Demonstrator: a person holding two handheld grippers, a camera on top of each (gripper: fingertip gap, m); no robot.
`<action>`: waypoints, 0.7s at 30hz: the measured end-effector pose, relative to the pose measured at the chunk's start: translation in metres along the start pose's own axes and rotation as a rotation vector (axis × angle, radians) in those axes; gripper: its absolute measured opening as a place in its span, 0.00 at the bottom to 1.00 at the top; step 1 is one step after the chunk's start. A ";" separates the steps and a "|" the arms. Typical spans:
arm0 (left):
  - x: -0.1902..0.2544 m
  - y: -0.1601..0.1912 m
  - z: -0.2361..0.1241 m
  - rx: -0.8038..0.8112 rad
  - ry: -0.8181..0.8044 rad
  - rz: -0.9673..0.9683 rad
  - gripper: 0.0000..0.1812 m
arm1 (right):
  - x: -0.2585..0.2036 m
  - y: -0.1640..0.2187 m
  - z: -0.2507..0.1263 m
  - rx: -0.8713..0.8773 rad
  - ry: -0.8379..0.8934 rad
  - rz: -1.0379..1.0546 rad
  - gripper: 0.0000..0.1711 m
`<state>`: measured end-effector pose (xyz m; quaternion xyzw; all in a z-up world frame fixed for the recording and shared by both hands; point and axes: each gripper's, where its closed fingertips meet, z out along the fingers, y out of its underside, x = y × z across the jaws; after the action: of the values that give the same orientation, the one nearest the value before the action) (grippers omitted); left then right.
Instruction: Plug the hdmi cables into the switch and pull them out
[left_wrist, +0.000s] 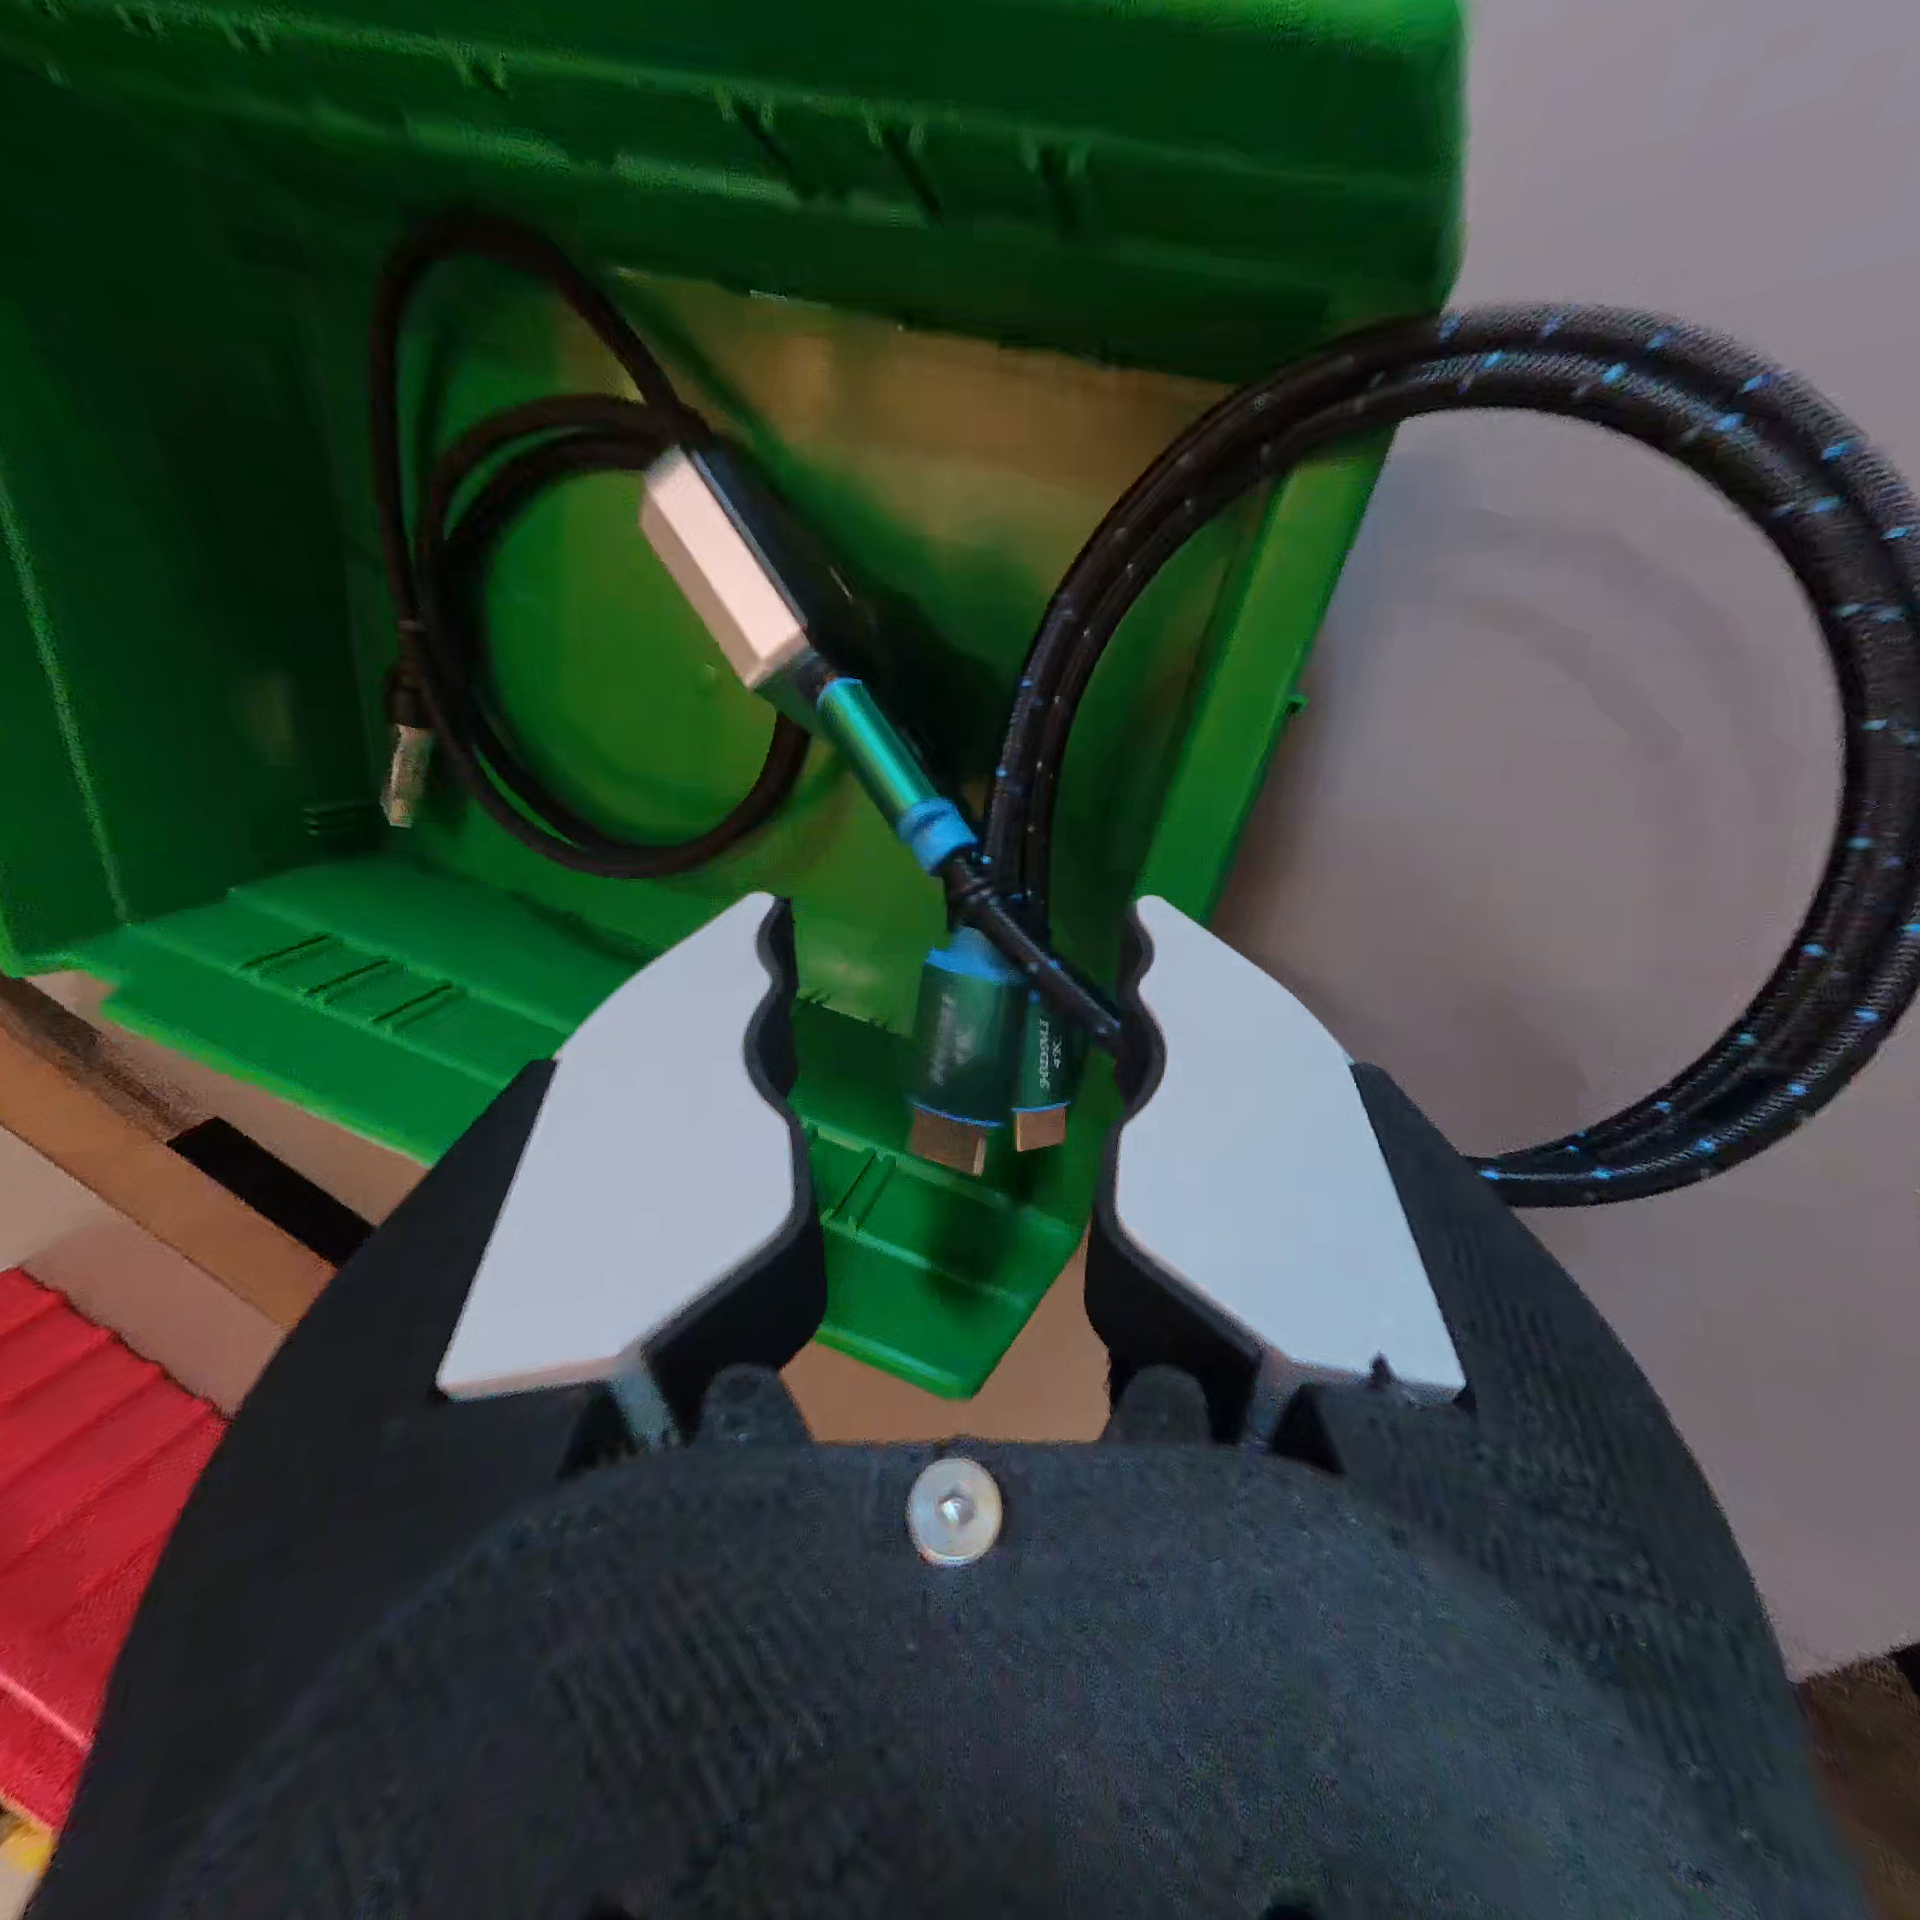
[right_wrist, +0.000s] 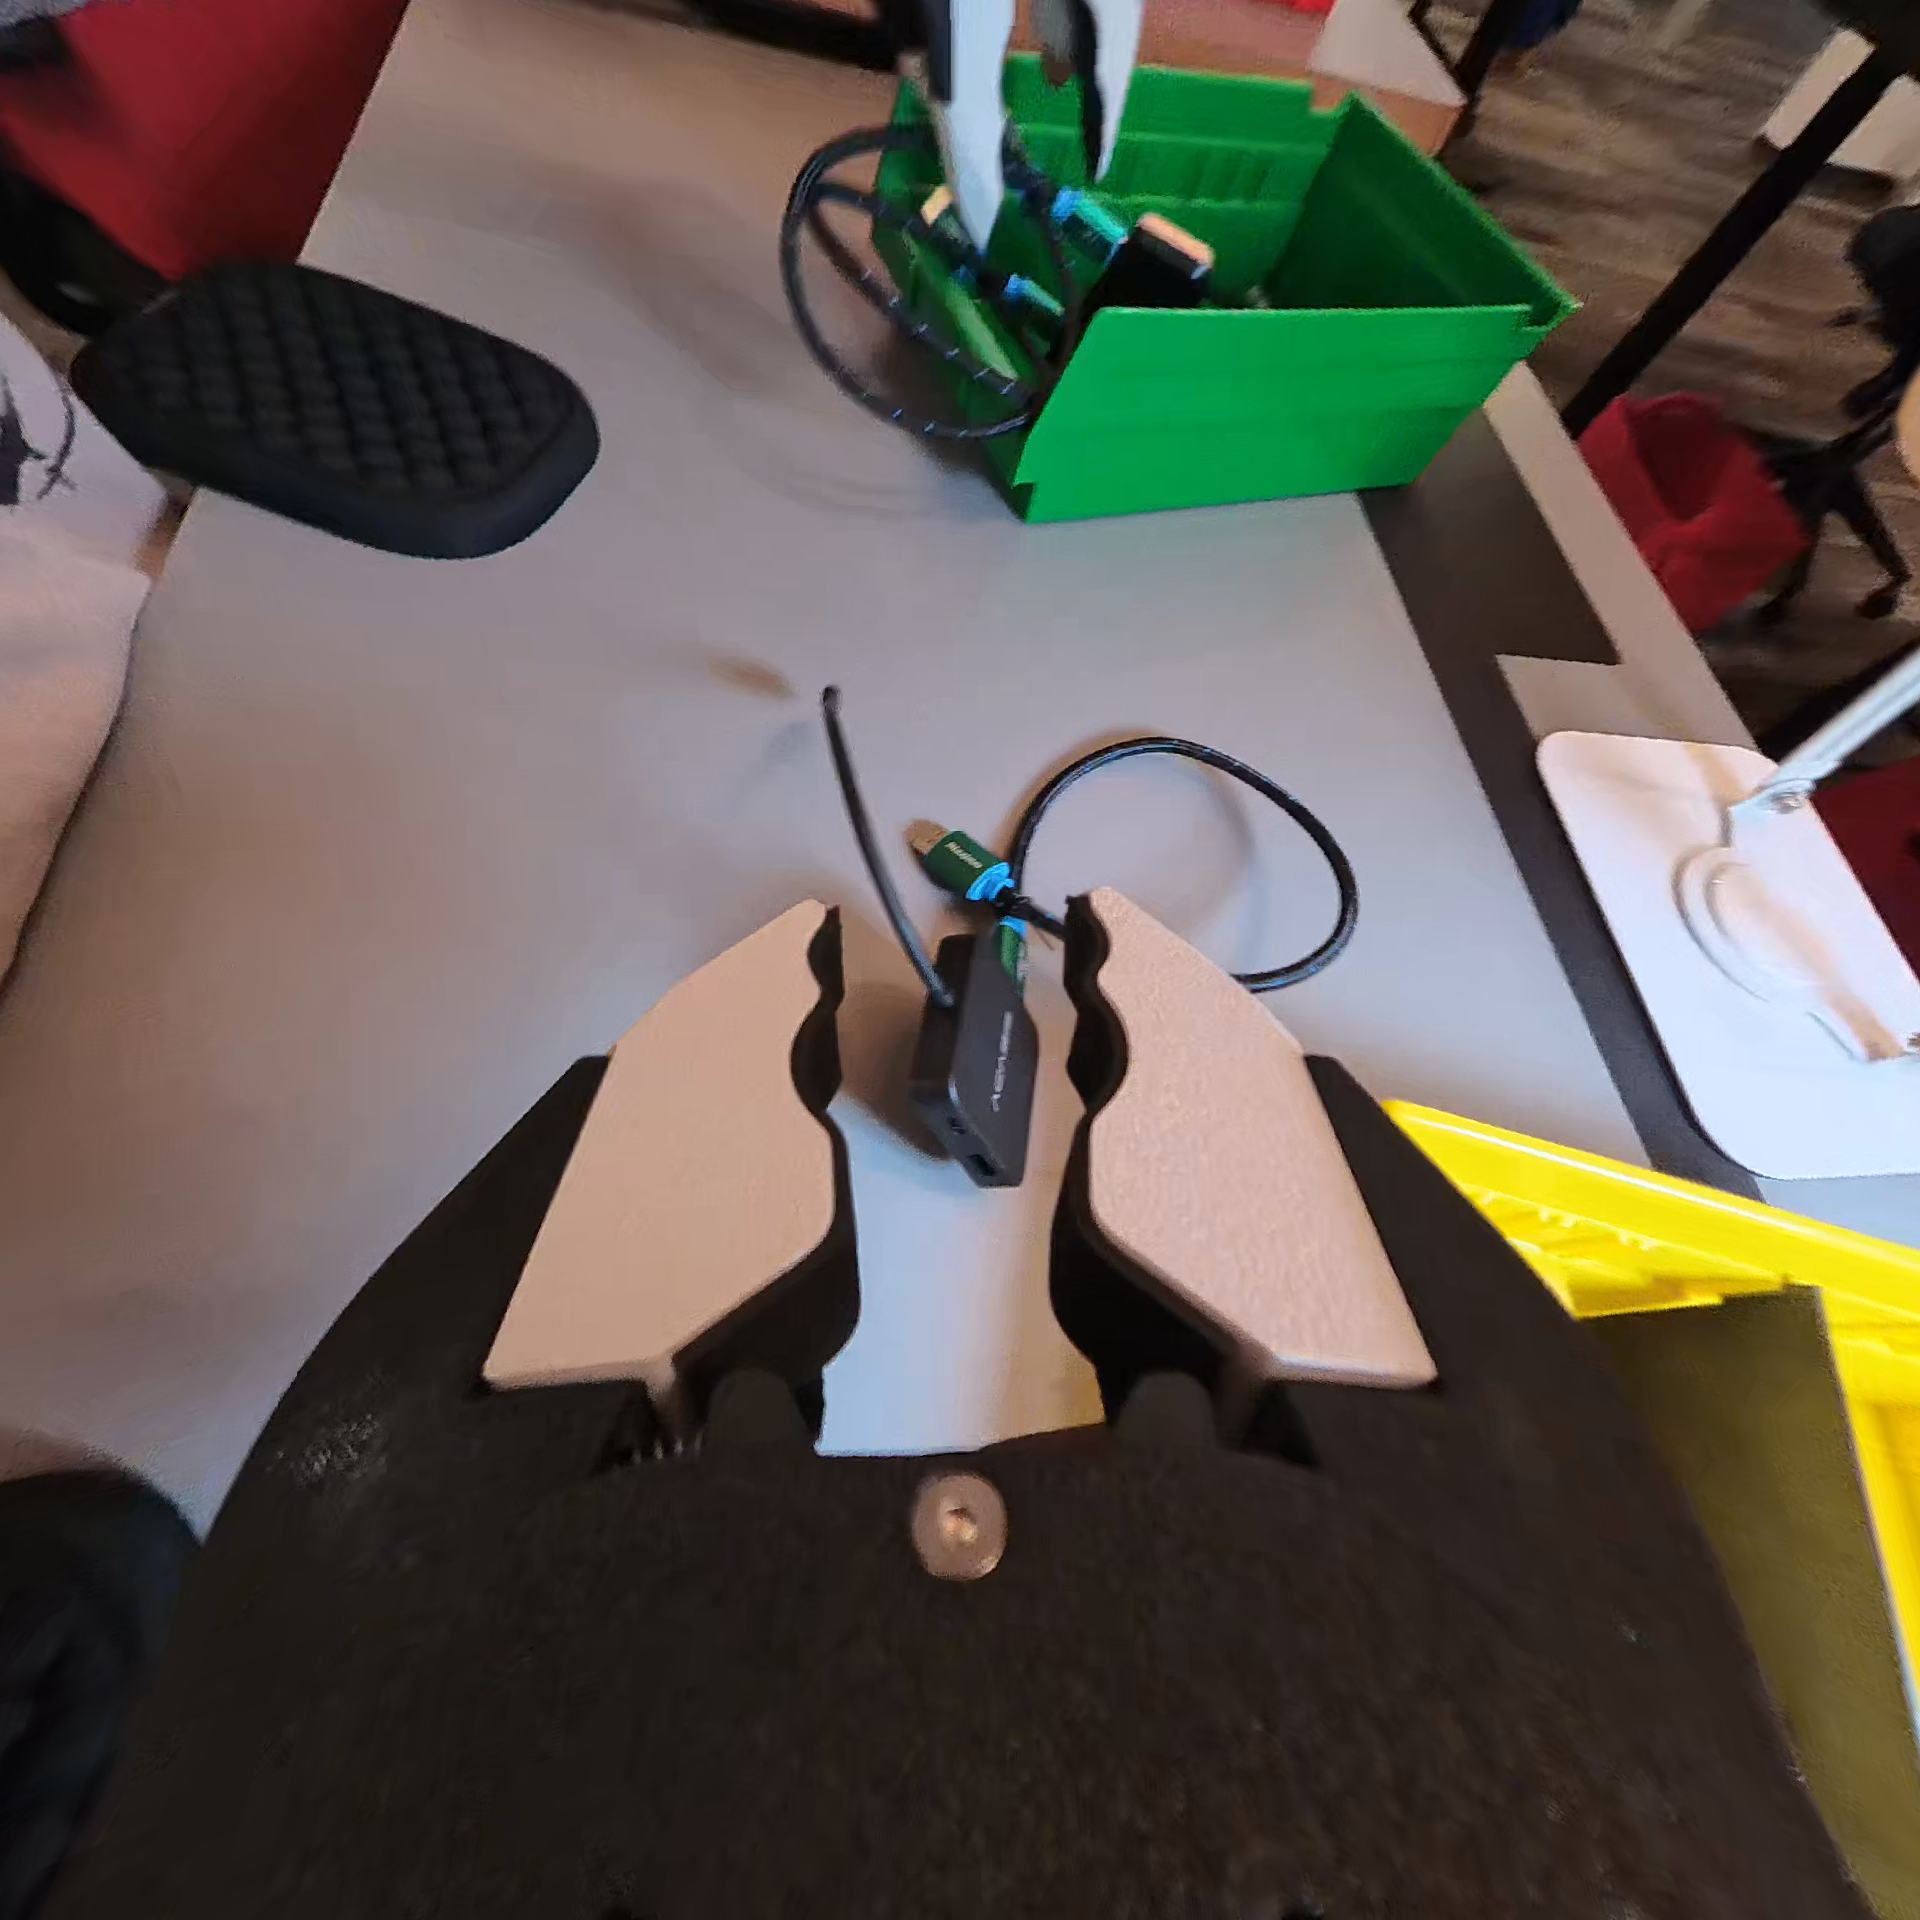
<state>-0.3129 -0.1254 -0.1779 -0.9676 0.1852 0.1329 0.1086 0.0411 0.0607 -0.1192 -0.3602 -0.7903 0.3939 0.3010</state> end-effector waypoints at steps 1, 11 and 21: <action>0.000 0.001 0.007 0.010 0.002 -0.013 0.32 | 0.003 0.000 0.000 0.004 0.015 0.004 0.24; -0.071 -0.018 -0.033 0.020 -0.278 0.024 0.09 | 0.035 -0.011 -0.011 0.130 0.158 0.053 0.19; -0.088 0.011 0.049 -0.234 -0.400 0.173 0.19 | 0.048 -0.007 -0.018 0.134 0.236 0.058 0.18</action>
<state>-0.4065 -0.0937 -0.1993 -0.9085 0.2255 0.3514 0.0184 0.0260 0.1039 -0.0950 -0.4056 -0.7106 0.4092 0.4038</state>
